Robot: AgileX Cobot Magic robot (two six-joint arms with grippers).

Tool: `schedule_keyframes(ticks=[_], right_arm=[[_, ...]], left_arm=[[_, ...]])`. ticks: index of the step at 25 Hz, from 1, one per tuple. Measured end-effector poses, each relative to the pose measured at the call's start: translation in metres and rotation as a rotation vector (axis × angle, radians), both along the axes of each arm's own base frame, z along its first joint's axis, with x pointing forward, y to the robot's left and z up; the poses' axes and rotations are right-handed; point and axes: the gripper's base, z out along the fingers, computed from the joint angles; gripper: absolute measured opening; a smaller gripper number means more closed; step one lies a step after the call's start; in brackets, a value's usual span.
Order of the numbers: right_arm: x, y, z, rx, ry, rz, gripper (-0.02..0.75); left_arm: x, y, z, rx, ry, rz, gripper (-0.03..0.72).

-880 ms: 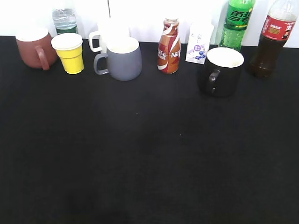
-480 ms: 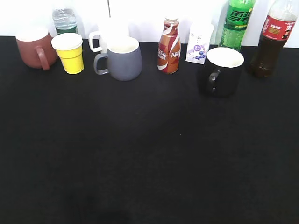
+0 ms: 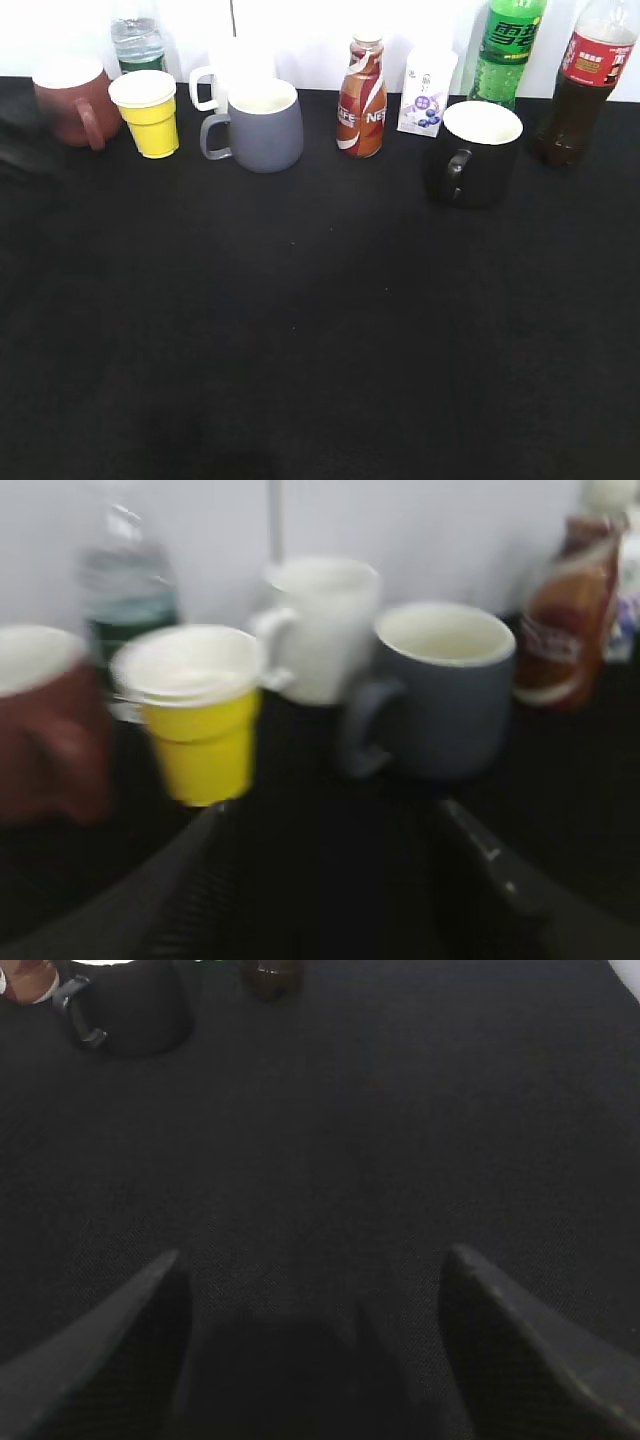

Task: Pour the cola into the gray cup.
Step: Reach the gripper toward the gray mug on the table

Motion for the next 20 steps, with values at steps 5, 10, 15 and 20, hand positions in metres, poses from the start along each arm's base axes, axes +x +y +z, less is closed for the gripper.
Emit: schedule_keyframes(ticks=[5, 10, 15, 20], right_arm=[[0.000, 0.000, 0.000, 0.000, 0.000, 0.000, 0.585], [0.000, 0.000, 0.000, 0.000, 0.000, 0.000, 0.585], [0.000, 0.000, 0.000, 0.000, 0.000, 0.000, 0.585], [0.000, 0.000, 0.000, 0.000, 0.000, 0.000, 0.585]], left_arm=[[0.061, -0.049, -0.045, 0.030, 0.108, -0.094, 0.445], [0.116, -0.071, -0.066, 0.038, 0.118, -0.088, 0.398], [0.151, -0.083, -0.083, 0.056, 0.175, -0.078, 0.298], [0.181, -0.089, -0.089, -0.008, 0.197, -0.002, 0.217]])
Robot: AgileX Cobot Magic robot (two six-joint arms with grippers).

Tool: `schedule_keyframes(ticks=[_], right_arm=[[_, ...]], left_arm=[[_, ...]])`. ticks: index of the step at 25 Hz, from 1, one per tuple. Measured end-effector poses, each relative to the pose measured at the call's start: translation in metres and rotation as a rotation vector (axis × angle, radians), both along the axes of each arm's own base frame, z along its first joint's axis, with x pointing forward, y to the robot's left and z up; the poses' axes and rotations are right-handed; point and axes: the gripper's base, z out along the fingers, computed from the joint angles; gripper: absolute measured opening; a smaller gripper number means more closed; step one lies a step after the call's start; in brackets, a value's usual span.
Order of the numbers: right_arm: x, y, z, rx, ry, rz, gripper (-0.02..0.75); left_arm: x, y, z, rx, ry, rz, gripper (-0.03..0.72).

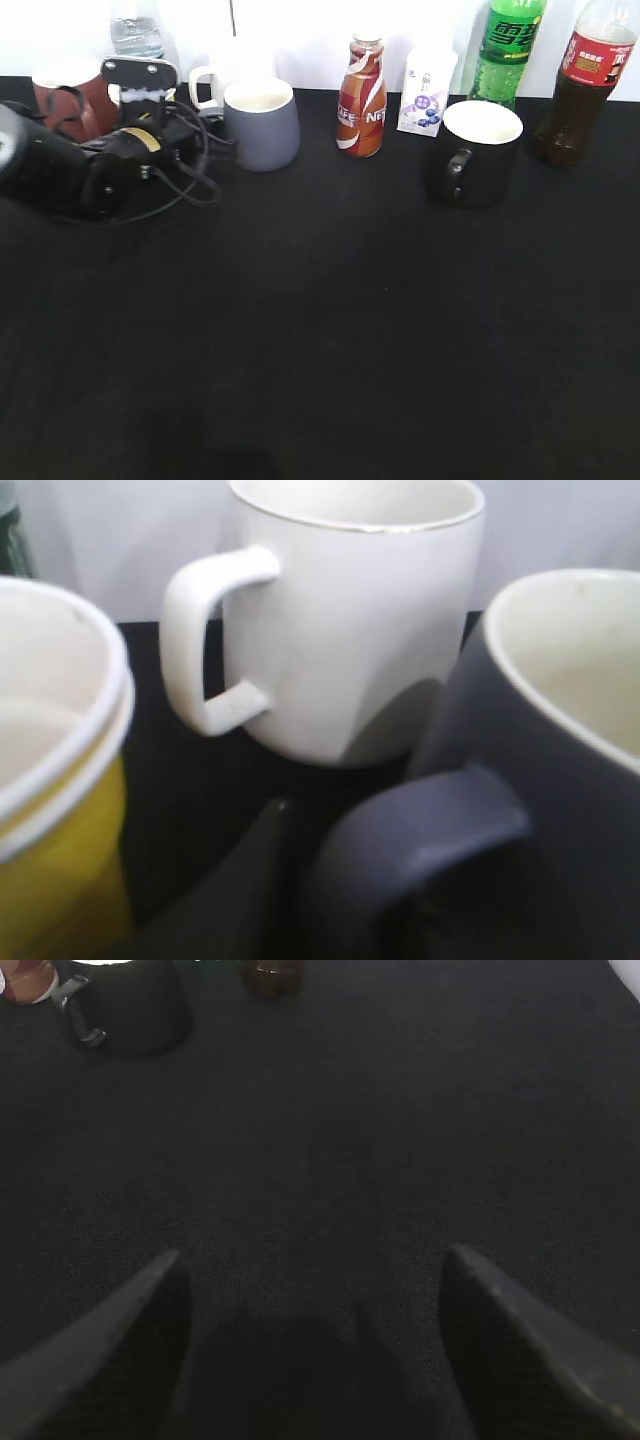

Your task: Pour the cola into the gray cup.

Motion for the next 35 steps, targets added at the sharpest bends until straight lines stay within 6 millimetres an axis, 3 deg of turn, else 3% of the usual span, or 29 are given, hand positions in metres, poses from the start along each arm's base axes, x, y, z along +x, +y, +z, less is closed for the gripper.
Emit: schedule_keyframes(ticks=[2, 5, 9, 11, 13, 18, 23, 26, 29, 35], right_arm=[[0.000, 0.000, 0.000, 0.000, 0.000, 0.000, 0.585], [0.000, 0.000, 0.000, 0.000, 0.000, 0.000, 0.585], [0.000, 0.000, 0.000, 0.000, 0.000, 0.000, 0.585], [0.000, 0.000, 0.000, 0.000, 0.000, 0.000, 0.585], [0.000, 0.000, 0.000, 0.000, 0.000, 0.000, 0.585], [0.000, 0.000, 0.000, 0.000, 0.000, 0.000, 0.585], [0.000, 0.000, 0.003, 0.000, -0.023, -0.005, 0.585], [0.008, -0.002, 0.033, -0.029, -0.353, -0.020, 0.585], [0.054, -0.006, 0.020, -0.040, -0.417, -0.024, 0.585], [0.169, -0.013, -0.020, -0.006, -0.390, -0.034, 0.585]], left_arm=[[0.001, -0.005, -0.004, -0.018, -0.008, 0.010, 0.205], [0.001, -0.007, -0.006, -0.042, -0.022, 0.036, 0.078], [0.000, -0.008, -0.007, -0.041, -0.028, 0.031, 0.073], [-0.014, -0.014, -0.004, -0.024, -0.037, -0.015, 0.070], [-0.031, -0.017, 0.006, -0.021, -0.072, -0.054, 0.058], [-0.066, -0.002, 0.031, -0.034, -0.125, -0.053, 0.055], [-0.101, 0.012, 0.083, -0.057, -0.235, -0.087, 0.053], [-0.109, 0.015, 0.100, -0.074, -0.282, -0.088, 0.053], [-0.112, 0.011, 0.099, -0.052, -0.285, -0.130, 0.053], [-0.114, 0.007, 0.098, -0.026, -0.287, -0.186, 0.052]])
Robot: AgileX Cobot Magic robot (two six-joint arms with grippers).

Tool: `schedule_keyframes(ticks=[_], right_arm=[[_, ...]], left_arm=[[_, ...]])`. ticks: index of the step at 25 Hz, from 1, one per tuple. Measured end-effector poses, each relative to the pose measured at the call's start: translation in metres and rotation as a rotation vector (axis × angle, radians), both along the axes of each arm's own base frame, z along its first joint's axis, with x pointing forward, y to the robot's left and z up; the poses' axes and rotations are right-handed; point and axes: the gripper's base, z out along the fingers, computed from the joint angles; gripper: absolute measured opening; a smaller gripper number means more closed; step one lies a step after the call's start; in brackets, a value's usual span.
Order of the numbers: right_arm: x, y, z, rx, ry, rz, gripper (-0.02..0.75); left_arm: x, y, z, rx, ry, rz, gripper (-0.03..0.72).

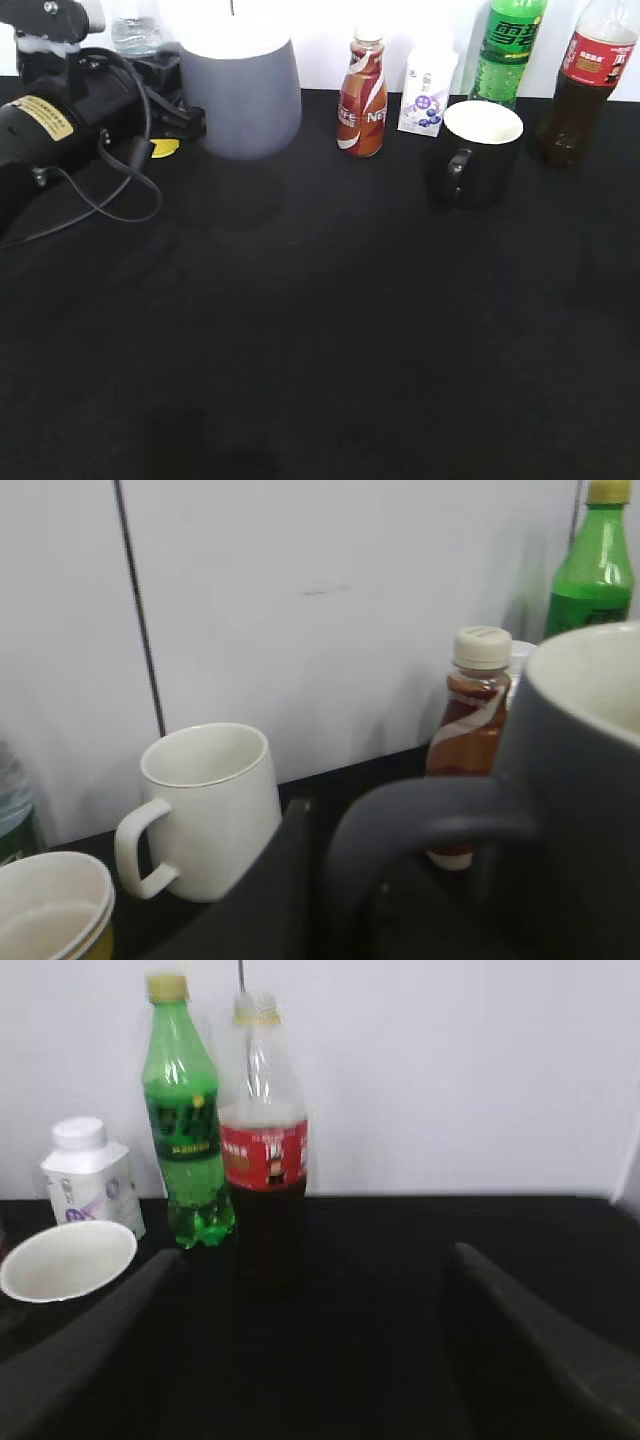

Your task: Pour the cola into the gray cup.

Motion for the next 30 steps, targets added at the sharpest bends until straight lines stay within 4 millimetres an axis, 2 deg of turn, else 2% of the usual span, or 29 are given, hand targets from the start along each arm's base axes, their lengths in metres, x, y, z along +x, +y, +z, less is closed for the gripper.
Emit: schedule_keyframes(ticks=[3, 6, 9, 12, 15, 17, 21, 24, 26, 29, 30], right_arm=[[0.058, 0.005, -0.028, 0.006, 0.139, 0.098, 0.585], [0.106, 0.007, -0.050, -0.040, 0.171, 0.215, 0.585], [0.141, -0.020, -0.071, 0.002, 0.103, 0.243, 0.585], [0.181, -0.030, -0.101, 0.007, 0.110, 0.291, 0.604], [0.202, -0.032, -0.120, 0.025, 0.091, 0.311, 0.662], [0.212, -0.031, -0.127, 0.028, 0.075, 0.327, 0.662], [0.246, -0.015, -0.139, 0.008, 0.030, 0.362, 0.662], [0.266, -0.012, -0.150, 0.007, 0.010, 0.363, 0.659], [0.275, -0.007, -0.161, 0.011, -0.005, 0.382, 0.607], [0.279, -0.002, -0.164, 0.013, -0.070, 0.401, 0.466], [0.279, -0.002, -0.164, 0.001, -0.078, 0.403, 0.459]], left_arm=[[-0.001, -0.002, -0.001, 0.020, -0.003, -0.024, 0.051], [-0.001, -0.002, -0.001, 0.018, -0.001, -0.025, 0.051], [-0.001, -0.002, -0.001, 0.017, -0.001, -0.025, 0.051], [-0.001, -0.002, -0.001, 0.016, -0.003, -0.026, 0.051], [-0.001, -0.002, 0.001, 0.008, -0.017, -0.027, 0.051], [-0.001, -0.002, 0.001, 0.007, -0.019, -0.027, 0.051], [-0.001, -0.002, 0.001, 0.007, -0.020, -0.028, 0.051], [-0.001, -0.003, 0.001, 0.008, -0.021, -0.030, 0.051], [-0.001, -0.003, 0.001, 0.009, -0.022, -0.031, 0.051], [-0.002, -0.003, 0.001, 0.010, -0.022, -0.033, 0.051], [-0.002, -0.003, 0.001, 0.010, -0.022, -0.033, 0.051]])
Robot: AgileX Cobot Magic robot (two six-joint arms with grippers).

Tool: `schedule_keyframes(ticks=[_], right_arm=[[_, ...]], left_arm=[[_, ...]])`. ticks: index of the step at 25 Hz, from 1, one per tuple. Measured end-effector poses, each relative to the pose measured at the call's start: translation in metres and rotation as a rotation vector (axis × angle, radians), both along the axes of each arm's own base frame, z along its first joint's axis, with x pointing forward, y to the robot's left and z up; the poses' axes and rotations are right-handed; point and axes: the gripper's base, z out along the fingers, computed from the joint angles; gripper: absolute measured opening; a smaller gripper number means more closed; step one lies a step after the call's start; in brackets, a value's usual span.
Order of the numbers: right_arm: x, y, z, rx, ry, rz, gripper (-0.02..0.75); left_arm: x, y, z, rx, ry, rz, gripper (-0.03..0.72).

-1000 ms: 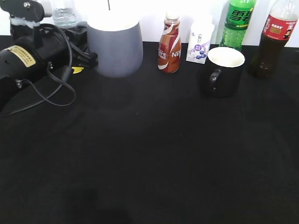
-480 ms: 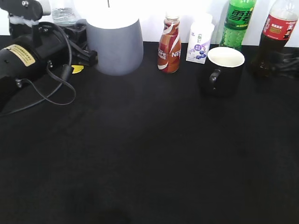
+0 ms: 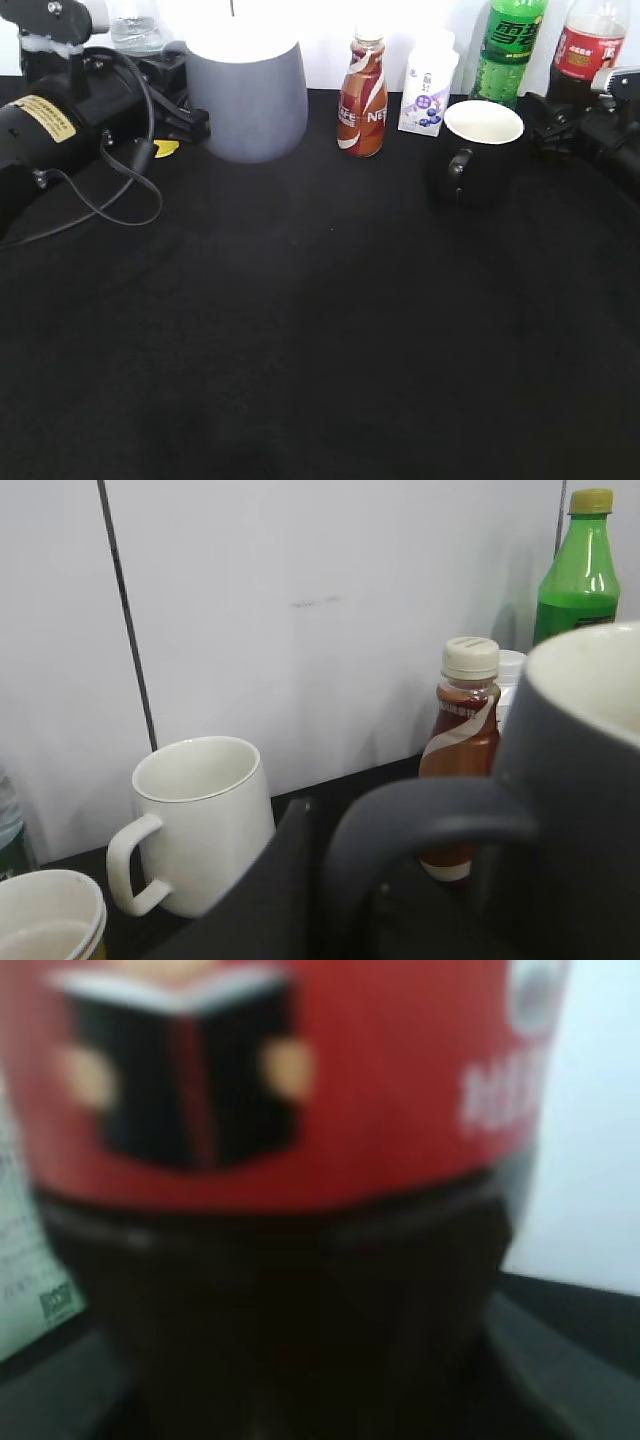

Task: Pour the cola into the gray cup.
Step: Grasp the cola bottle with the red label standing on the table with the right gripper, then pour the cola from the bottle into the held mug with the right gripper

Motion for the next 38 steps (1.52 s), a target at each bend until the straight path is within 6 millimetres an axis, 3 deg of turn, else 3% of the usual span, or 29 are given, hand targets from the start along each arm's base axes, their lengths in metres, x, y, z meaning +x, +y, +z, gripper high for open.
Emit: schedule_keyframes(ticks=[4, 6, 7, 8, 11, 14, 18, 21, 23, 26, 28, 30, 38], right_arm=[[-0.001, 0.000, -0.001, -0.030, -0.030, -0.007, 0.449], [-0.005, 0.000, 0.012, -0.054, -0.037, -0.013, 0.422], [-0.005, 0.000, 0.027, -0.069, -0.068, -0.006, 0.414], [-0.007, 0.004, 0.057, -0.099, -0.139, 0.028, 0.405], [-0.022, 0.017, 0.125, -0.116, -0.262, 0.153, 0.396], [-0.041, 0.051, 0.169, -0.112, -0.350, 0.291, 0.396], [-0.055, 0.123, 0.168, -0.130, -0.331, 0.478, 0.393], [-0.066, 0.169, 0.159, -0.280, -0.328, 0.543, 0.393], [-0.074, 0.189, 0.156, -0.394, -0.380, 0.571, 0.393], [-0.074, 0.193, 0.152, -0.562, -0.453, 0.552, 0.393], [-0.073, 0.192, 0.150, -0.658, -0.496, 0.535, 0.393], [-0.073, 0.192, 0.150, -0.723, -0.543, 0.526, 0.389], [-0.075, 0.193, 0.150, -1.023, -0.775, 0.497, 0.385]], left_arm=[[0.000, -0.001, 0.000, 0.007, -0.004, -0.009, 0.051], [-0.002, -0.003, 0.000, 0.032, -0.016, -0.041, 0.051], [-0.002, -0.004, 0.000, 0.036, -0.018, -0.047, 0.051], [-0.002, -0.004, 0.000, 0.040, -0.020, -0.051, 0.051], [-0.003, -0.004, 0.000, 0.042, -0.021, -0.054, 0.051], [-0.003, -0.005, -0.001, 0.023, -0.007, -0.069, 0.051], [-0.010, -0.015, -0.001, 0.066, -0.026, -0.149, 0.051], [-0.015, -0.010, 0.010, 0.100, 0.001, -0.130, 0.051], [-0.018, -0.007, 0.014, 0.126, 0.025, -0.119, 0.051], [-0.026, -0.001, 0.003, 0.111, 0.028, -0.122, 0.051], [-0.029, 0.015, -0.006, 0.082, 0.015, -0.088, 0.051], [-0.025, 0.028, 0.000, 0.023, -0.048, -0.042, 0.051], [-0.022, 0.025, -0.006, 0.017, -0.073, -0.068, 0.051]])
